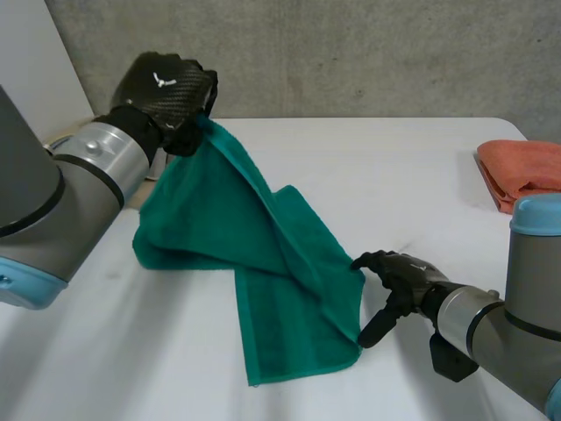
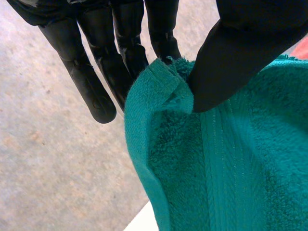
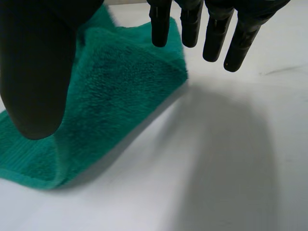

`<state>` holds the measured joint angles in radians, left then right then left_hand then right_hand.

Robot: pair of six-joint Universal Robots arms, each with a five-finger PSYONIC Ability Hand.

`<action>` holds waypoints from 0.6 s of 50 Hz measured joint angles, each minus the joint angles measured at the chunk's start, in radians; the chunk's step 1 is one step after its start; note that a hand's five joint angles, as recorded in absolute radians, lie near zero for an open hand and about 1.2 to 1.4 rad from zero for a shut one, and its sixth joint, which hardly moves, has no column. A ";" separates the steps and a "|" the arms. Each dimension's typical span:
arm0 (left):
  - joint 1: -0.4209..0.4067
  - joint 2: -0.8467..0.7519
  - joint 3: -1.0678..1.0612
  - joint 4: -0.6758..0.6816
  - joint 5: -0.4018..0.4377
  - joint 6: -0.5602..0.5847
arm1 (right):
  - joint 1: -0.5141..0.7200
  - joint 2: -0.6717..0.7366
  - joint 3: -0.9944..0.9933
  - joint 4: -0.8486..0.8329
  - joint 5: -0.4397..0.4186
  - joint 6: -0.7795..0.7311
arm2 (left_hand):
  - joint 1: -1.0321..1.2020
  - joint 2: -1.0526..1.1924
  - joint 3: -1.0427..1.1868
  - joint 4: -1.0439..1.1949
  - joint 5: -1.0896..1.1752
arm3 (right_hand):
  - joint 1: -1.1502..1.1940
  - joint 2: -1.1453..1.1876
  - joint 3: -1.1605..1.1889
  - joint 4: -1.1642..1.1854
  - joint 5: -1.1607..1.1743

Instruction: Fold the laundry.

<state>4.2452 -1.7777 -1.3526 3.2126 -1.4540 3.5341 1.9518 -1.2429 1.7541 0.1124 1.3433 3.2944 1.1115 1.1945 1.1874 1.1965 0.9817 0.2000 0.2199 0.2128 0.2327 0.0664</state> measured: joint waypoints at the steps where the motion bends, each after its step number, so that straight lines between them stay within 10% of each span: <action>1: -0.001 0.008 0.000 0.000 0.000 -0.001 | 0.003 0.006 -0.002 -0.003 -0.001 0.003 | 0.000 0.000 0.000 0.000 0.000 | 0.000 0.000 0.000 0.000 0.000; 7: -0.019 0.053 0.000 0.000 -0.002 0.000 | 0.069 0.104 -0.055 -0.076 0.049 0.013 | 0.000 0.000 0.000 0.000 0.000 | 0.039 0.051 0.054 0.046 0.046; 12: -0.028 0.066 -0.001 -0.002 -0.004 0.001 | 0.112 0.176 -0.108 -0.125 0.129 0.016 | 0.000 0.000 0.000 0.004 0.000 | 0.673 0.801 0.810 0.788 0.752; 16: -0.028 0.078 -0.008 -0.003 -0.005 -0.002 | 0.114 0.174 -0.116 -0.139 0.153 0.006 | 0.000 0.000 0.000 0.004 0.000 | 0.781 0.941 0.965 0.946 0.916; 30: -0.010 0.167 -0.091 -0.002 -0.003 -0.008 | -0.171 -0.231 -0.126 -0.167 0.130 -0.393 | 0.000 0.002 0.004 0.004 0.000 | 0.781 0.953 0.969 0.954 0.921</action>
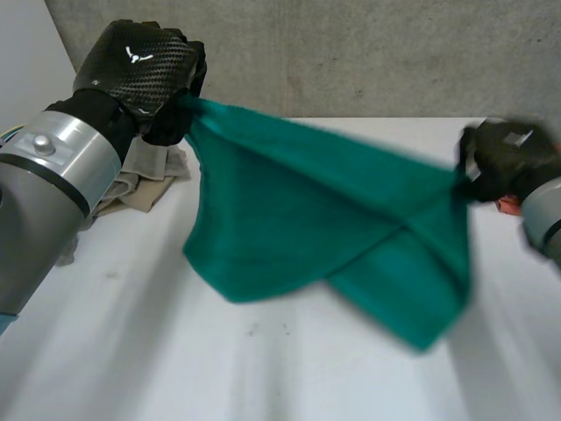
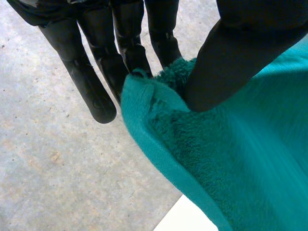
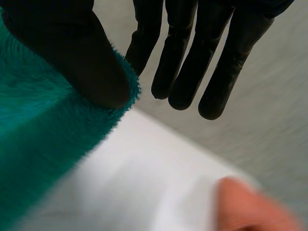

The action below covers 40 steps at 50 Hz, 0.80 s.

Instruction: Fold the laundry.

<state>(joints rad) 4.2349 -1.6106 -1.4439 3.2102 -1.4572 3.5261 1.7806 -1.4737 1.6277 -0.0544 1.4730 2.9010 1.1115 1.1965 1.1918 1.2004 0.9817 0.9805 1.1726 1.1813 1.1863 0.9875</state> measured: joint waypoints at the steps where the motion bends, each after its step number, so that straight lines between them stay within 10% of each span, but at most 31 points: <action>1: 0.000 0.003 -0.004 0.000 0.000 -0.001 | -0.010 -0.011 -0.011 0.000 -0.002 -0.018 | 0.000 0.000 0.000 0.000 0.000 | 0.000 0.000 0.000 0.000 0.000; 16: 0.023 -0.039 -0.069 0.015 0.004 -0.063 | 0.162 0.165 -0.239 0.016 -0.017 -0.084 | 0.000 0.000 0.000 0.000 0.000 | 0.009 0.000 0.000 0.000 0.000; 23: 0.026 -0.113 -0.100 0.035 0.002 -0.063 | 0.213 0.283 -0.246 0.064 -0.013 -0.084 | 0.000 0.000 0.000 0.000 0.000 | -0.361 -0.425 -0.432 -0.413 -0.361; 25: 0.027 -0.129 -0.107 0.038 0.001 -0.062 | 0.202 0.303 -0.251 0.098 -0.013 -0.081 | 0.000 0.000 0.000 0.000 0.000 | -0.758 -0.898 -0.905 -0.905 -0.860; 40: 0.024 -0.121 -0.098 0.041 0.004 -0.058 | -0.051 0.282 -0.298 0.213 -0.053 -0.292 | 0.000 0.000 0.000 0.000 0.000 | -0.780 -0.954 -0.968 -0.954 -0.923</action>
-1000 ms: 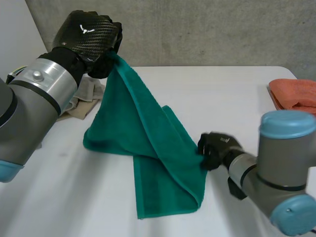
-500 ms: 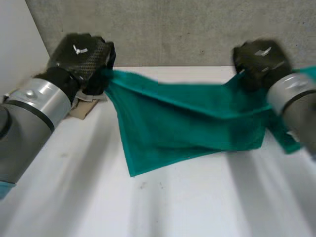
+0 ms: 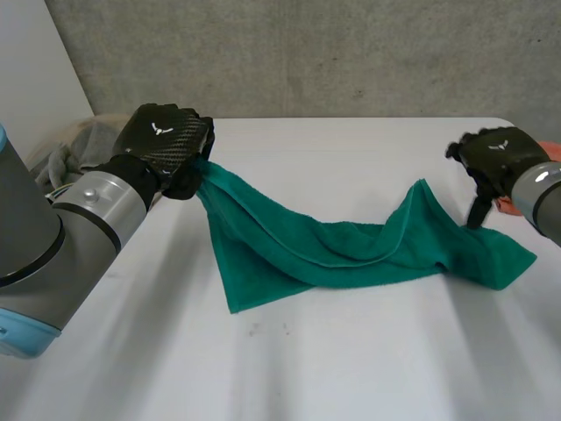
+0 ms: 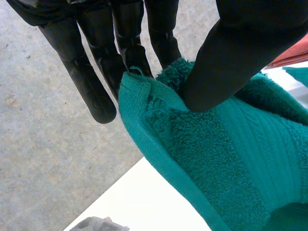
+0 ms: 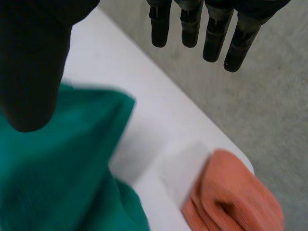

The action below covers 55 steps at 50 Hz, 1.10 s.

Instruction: Fold the laundry.

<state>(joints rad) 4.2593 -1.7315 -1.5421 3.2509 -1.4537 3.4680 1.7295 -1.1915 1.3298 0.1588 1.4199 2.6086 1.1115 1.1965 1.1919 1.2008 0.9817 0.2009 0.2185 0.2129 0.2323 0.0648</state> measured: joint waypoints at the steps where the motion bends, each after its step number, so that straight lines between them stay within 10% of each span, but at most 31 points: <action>1: -0.001 0.002 -0.001 0.000 0.000 0.000 | -0.024 0.021 -0.006 0.016 0.002 -0.068 | -0.001 0.000 0.000 0.000 0.000 | 0.000 0.000 0.000 0.000 0.000; 10: -0.004 -0.001 -0.010 0.000 -0.001 0.002 | -0.047 0.079 -0.005 -0.026 -0.004 -0.143 | 0.000 0.000 0.000 0.000 0.000 | 0.000 0.000 0.000 0.000 0.000; 31: 0.006 0.001 -0.054 0.002 -0.004 0.004 | -0.017 0.446 -0.316 -0.129 -0.322 -0.423 | 0.000 0.000 0.000 0.000 0.000 | 0.029 0.059 0.066 0.037 0.044; 39: 0.028 -0.013 -0.048 0.009 0.002 0.005 | -0.009 0.646 -0.504 -0.135 -0.334 -0.469 | 0.000 0.000 0.000 0.000 0.000 | 0.327 0.381 0.387 0.366 0.333; 40: 0.033 -0.025 -0.041 0.017 0.003 0.006 | -0.009 0.668 -0.531 -0.147 -0.340 -0.469 | 0.000 0.000 0.000 0.000 0.000 | 0.707 0.849 0.846 0.818 0.780; 42: 0.037 -0.041 -0.029 0.032 0.004 0.006 | -0.009 0.688 -0.561 -0.176 -0.345 -0.466 | 0.000 0.000 0.000 0.000 0.000 | 0.781 0.939 0.934 0.918 0.878; 55: 0.087 -0.334 0.472 0.328 -0.024 0.074 | -0.009 0.601 -0.748 -0.783 -0.060 -0.325 | 0.000 0.001 0.001 0.000 0.000 | 0.794 0.956 0.969 0.955 0.910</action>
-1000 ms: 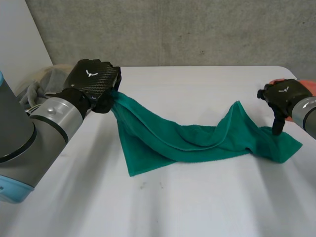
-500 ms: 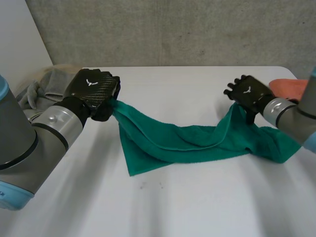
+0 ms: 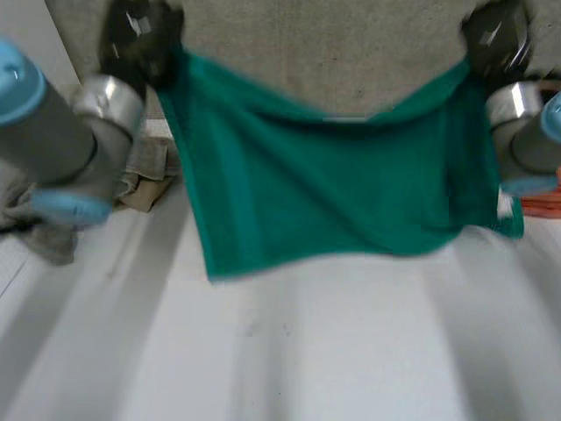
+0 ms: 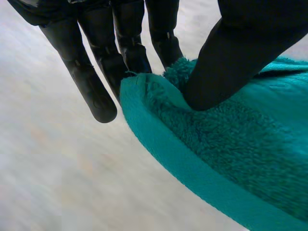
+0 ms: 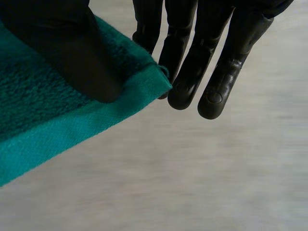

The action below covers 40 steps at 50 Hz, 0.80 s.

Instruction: Fold the laundry.

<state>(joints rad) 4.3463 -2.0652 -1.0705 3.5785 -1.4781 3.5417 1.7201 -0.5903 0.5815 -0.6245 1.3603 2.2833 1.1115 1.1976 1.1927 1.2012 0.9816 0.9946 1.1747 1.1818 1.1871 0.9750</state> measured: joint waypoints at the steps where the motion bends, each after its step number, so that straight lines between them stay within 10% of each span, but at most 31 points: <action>1: 0.002 -0.006 0.017 0.007 -0.003 0.003 | 0.000 -0.008 -0.008 -0.011 0.009 0.006 | 0.000 0.000 0.000 0.000 0.000 | 0.000 0.000 0.000 0.000 0.000; 12: 0.036 -0.115 0.375 0.158 -0.085 0.032 | 0.000 -0.199 -0.057 -0.051 0.111 0.122 | 0.000 0.000 0.000 0.000 0.000 | 0.000 0.000 0.000 0.000 0.007; 31: 0.035 -0.105 -0.235 0.203 -0.045 -0.014 | -0.008 -0.279 0.577 0.012 0.032 0.149 | 0.000 0.000 0.001 0.000 0.000 | 0.000 0.000 0.004 0.001 0.007; 40: 0.035 -0.085 -0.464 0.066 -0.010 0.016 | -0.021 -0.337 0.779 0.314 0.019 0.120 | 0.006 -0.002 0.001 -0.002 0.004 | 0.000 0.000 0.004 0.001 0.007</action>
<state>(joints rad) 4.3812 -2.1504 -1.5342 3.6446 -1.4883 3.5574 1.6988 -0.9273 1.3609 -0.3106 1.3791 2.4035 1.1180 1.1957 1.1937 1.1988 0.9860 0.9946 1.1747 1.1854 1.1878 0.9824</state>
